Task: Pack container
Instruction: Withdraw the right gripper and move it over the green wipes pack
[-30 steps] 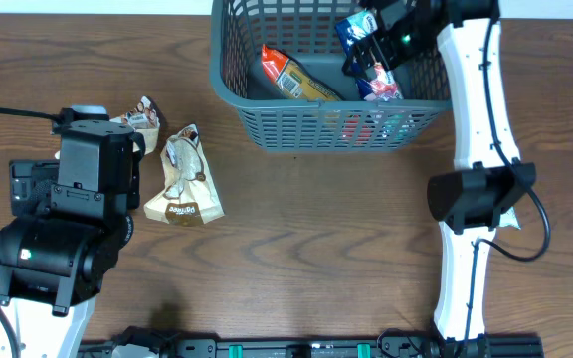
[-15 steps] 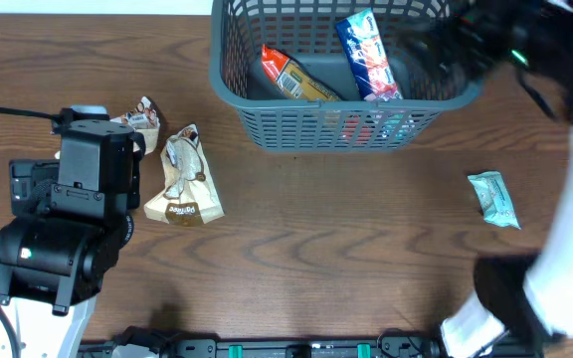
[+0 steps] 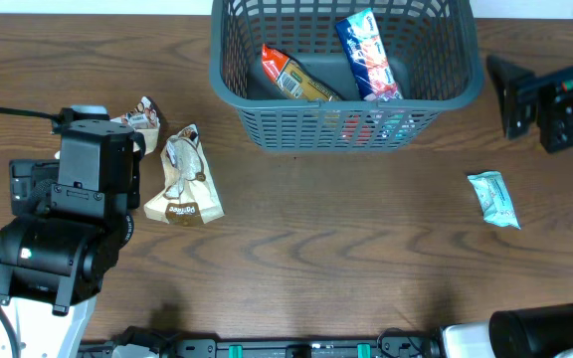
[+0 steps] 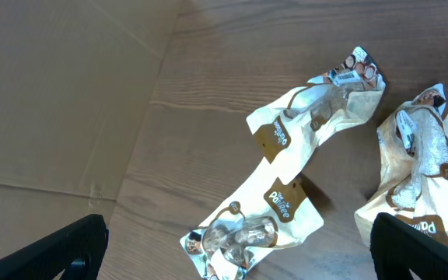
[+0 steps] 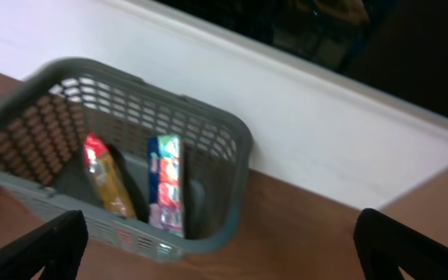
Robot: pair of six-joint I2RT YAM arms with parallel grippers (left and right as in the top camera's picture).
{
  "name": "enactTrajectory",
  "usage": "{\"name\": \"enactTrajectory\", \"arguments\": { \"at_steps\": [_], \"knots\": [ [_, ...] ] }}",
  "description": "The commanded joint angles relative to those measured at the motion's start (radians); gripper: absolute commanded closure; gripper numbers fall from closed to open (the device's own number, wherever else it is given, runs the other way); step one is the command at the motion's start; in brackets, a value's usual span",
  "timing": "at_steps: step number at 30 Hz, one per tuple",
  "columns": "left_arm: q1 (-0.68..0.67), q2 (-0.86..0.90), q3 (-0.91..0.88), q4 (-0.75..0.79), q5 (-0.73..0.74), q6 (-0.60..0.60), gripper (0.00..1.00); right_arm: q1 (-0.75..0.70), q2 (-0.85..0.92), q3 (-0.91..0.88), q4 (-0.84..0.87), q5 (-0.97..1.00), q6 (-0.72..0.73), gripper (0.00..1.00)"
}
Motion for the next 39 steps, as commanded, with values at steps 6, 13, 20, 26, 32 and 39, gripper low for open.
{"name": "enactTrajectory", "arguments": {
  "at_steps": [6,13,20,26,32,39],
  "knots": [
    [0.006,0.0,0.015,-0.003,-0.016,-0.005,0.01,-0.018,0.035,-0.051,-0.091,0.265,0.152,0.01],
    [0.006,0.0,0.015,-0.003,-0.015,-0.005,0.01,-0.09,0.035,-0.348,-0.09,0.289,0.186,0.01],
    [0.006,0.0,0.015,-0.003,-0.016,-0.005,0.01,-0.132,0.035,-0.612,-0.09,0.273,0.133,0.01],
    [0.006,0.0,0.015,-0.003,-0.016,-0.005,0.01,-0.173,0.036,-0.707,-0.086,0.019,-0.109,0.01],
    [0.006,0.0,0.015,-0.003,-0.016,-0.005,0.01,-0.268,0.036,-0.807,-0.028,-0.034,-0.19,0.01],
    [0.006,0.0,0.015,-0.003,-0.016,-0.005,0.01,-0.393,0.037,-0.922,0.054,0.004,-0.205,0.01]
  ]
}}
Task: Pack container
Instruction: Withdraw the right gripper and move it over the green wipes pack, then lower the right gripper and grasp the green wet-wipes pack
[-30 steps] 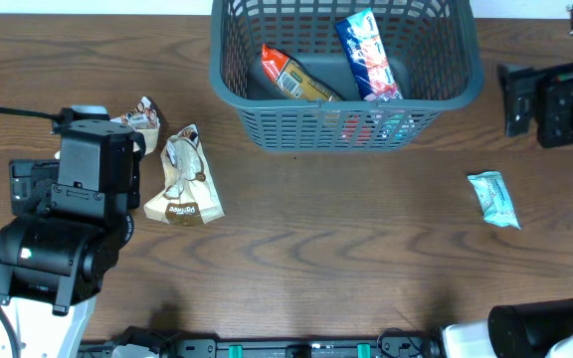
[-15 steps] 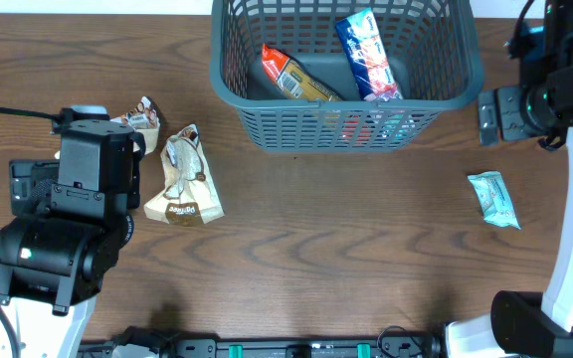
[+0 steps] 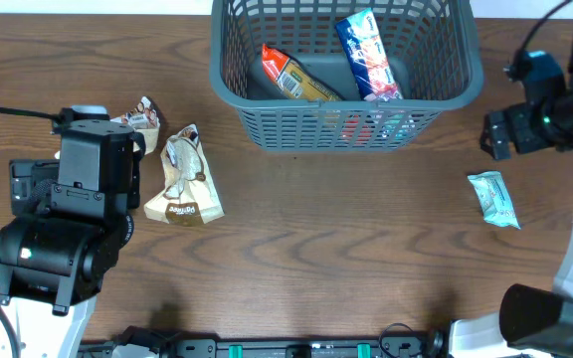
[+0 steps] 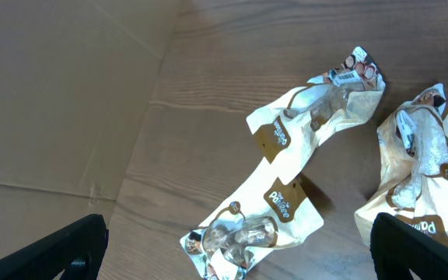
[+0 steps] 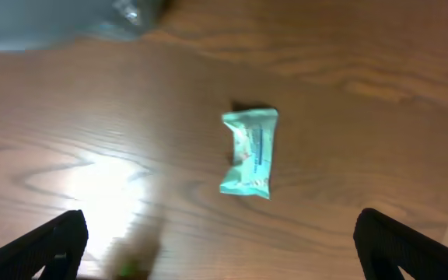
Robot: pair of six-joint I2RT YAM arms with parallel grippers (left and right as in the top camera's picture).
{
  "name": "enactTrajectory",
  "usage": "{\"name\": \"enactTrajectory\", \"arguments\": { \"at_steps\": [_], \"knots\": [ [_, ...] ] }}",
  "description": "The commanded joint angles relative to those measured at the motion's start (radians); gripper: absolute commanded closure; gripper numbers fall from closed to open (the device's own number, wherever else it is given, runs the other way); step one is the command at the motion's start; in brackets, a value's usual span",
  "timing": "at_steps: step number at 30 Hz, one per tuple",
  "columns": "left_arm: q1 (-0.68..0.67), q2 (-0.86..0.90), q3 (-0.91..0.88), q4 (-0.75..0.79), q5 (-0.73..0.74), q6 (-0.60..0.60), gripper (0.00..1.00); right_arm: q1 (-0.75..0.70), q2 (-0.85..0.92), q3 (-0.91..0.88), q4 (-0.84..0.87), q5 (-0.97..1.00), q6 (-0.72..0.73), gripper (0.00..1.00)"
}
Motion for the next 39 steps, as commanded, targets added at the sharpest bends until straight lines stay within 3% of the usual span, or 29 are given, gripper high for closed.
{"name": "enactTrajectory", "arguments": {
  "at_steps": [1,6,10,18,28,39],
  "knots": [
    [0.006,0.0,0.015,-0.004,-0.015,-0.005,0.01,-0.049,-0.01,-0.03,0.006,0.015,-0.032,0.01],
    [0.006,0.0,0.015,-0.004,-0.016,-0.005,0.01,-0.081,-0.009,-0.033,0.047,-0.003,-0.051,0.01],
    [0.006,0.0,0.015,-0.011,-0.016,-0.005,0.01,-0.103,-0.002,-0.084,0.158,-0.037,-0.185,0.01],
    [0.006,0.0,0.015,-0.018,-0.016,-0.005,0.01,-0.156,0.071,-0.242,0.266,0.034,-0.216,0.01],
    [0.006,0.0,0.015,-0.018,-0.016,-0.005,0.01,-0.166,0.127,-0.386,0.294,0.055,-0.196,0.01],
    [0.006,0.0,0.015,-0.018,-0.016,-0.005,0.01,-0.236,0.129,-0.581,0.439,0.071,-0.104,0.01]
  ]
}}
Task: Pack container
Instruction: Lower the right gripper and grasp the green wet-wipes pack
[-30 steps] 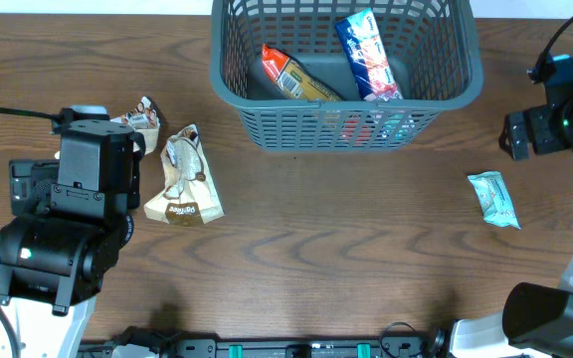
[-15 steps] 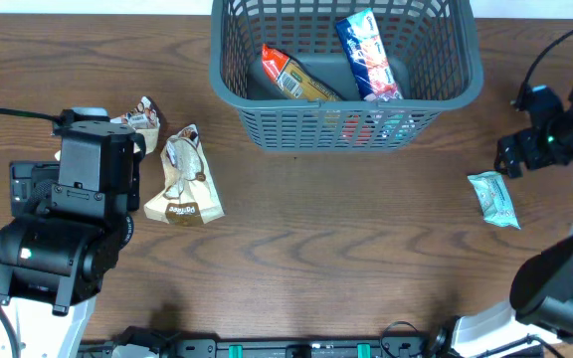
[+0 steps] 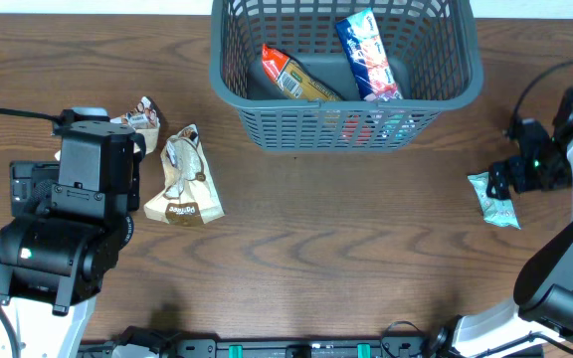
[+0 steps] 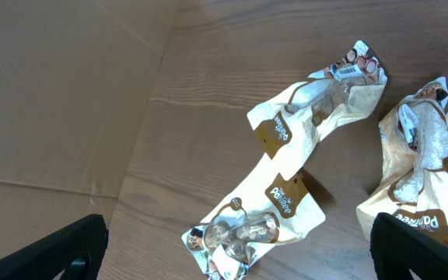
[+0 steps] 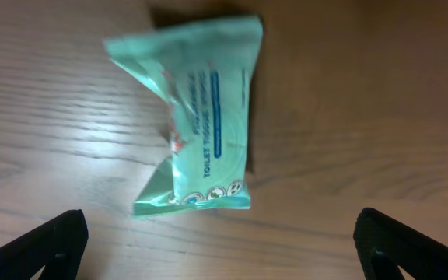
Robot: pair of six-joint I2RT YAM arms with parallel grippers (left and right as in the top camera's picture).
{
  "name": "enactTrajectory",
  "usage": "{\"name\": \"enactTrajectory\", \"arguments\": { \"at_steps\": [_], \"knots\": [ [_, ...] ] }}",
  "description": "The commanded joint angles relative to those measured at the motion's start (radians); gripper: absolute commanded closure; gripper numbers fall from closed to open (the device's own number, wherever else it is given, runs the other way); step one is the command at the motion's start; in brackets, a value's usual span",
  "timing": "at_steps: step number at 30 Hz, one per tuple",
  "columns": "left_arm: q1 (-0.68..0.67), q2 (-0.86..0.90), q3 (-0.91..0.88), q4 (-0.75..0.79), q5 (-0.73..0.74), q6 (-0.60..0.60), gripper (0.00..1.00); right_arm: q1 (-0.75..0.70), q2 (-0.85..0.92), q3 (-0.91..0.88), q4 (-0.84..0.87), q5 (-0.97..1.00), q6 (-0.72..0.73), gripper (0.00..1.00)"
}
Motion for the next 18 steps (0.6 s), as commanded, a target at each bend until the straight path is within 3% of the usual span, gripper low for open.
{"name": "enactTrajectory", "arguments": {
  "at_steps": [1,18],
  "knots": [
    [0.006,0.0,0.015,-0.002,-0.016,-0.005,0.01,-0.026,0.001,-0.059,0.026,-0.013,0.043,0.01],
    [0.006,0.0,0.015,-0.002,-0.016,-0.005,0.01,-0.029,0.002,-0.22,0.213,-0.04,0.116,0.01]
  ]
}}
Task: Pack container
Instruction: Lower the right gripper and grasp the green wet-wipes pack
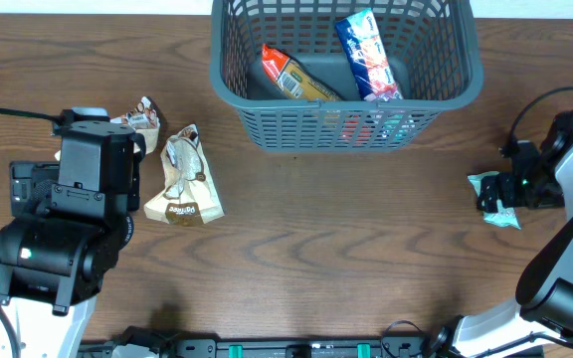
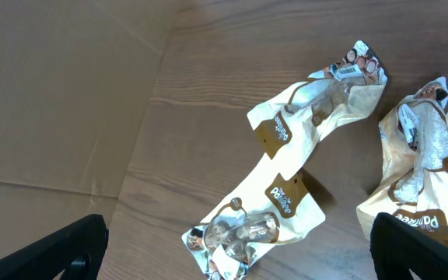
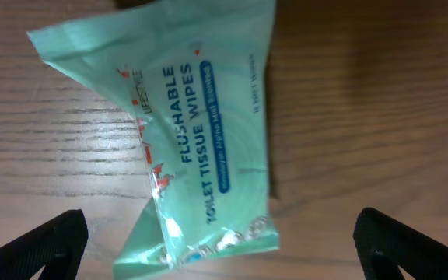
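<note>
A teal pack of flushable wipes (image 3: 201, 132) lies flat on the table at the right (image 1: 485, 184). My right gripper (image 3: 222, 257) hangs low over it, open, with a black fingertip (image 3: 29, 249) on each side of the pack's near end. The grey mesh basket (image 1: 346, 127) stands at the back centre and holds an orange snack pack (image 1: 291, 75) and a blue pack (image 1: 368, 55). My left gripper (image 2: 236, 249) is open above a long cream snack bag (image 2: 294, 171), with a second cream bag (image 2: 422, 171) beside it.
The left arm's bulk (image 1: 73, 214) covers the table's left side and part of one snack bag (image 1: 142, 114); the other bag (image 1: 185, 179) lies just to its right. A cardboard sheet (image 2: 53, 101) lies left of the bags. The right arm's base (image 1: 555, 318) stands at the front right.
My right gripper has come lower over the wipes pack, which now fills more of the right wrist view. It stays open. The left arm and snack bags have not moved.
My right gripper was first up beside the basket, facing it. Then it was over the table near the wipes pack, then close above the pack, and now lower still with its fingers astride it. The left arm stayed still throughout.
</note>
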Robot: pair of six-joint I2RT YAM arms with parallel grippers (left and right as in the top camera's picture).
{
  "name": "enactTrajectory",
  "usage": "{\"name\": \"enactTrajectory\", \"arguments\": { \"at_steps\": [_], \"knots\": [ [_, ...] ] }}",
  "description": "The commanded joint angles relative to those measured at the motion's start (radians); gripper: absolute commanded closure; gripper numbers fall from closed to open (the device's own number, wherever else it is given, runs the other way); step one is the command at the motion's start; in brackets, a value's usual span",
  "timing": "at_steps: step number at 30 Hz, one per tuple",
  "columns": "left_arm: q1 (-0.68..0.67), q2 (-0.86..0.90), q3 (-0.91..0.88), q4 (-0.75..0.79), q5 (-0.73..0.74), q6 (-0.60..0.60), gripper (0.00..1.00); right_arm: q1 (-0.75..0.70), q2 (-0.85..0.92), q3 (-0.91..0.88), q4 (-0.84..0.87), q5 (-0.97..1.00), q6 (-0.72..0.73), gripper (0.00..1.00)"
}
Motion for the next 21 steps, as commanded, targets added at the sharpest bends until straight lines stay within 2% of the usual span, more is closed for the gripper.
{"name": "enactTrajectory", "arguments": {
  "at_steps": [1,21],
  "knots": [
    [0.006,0.0,0.015,-0.003,-0.016,-0.005,0.01,-0.003,0.002,-0.026,0.014,-0.024,0.041,0.01],
    [0.006,0.0,0.015,-0.002,-0.016,-0.005,0.01,-0.005,0.003,-0.04,0.083,-0.085,0.089,0.01]
  ]
}}
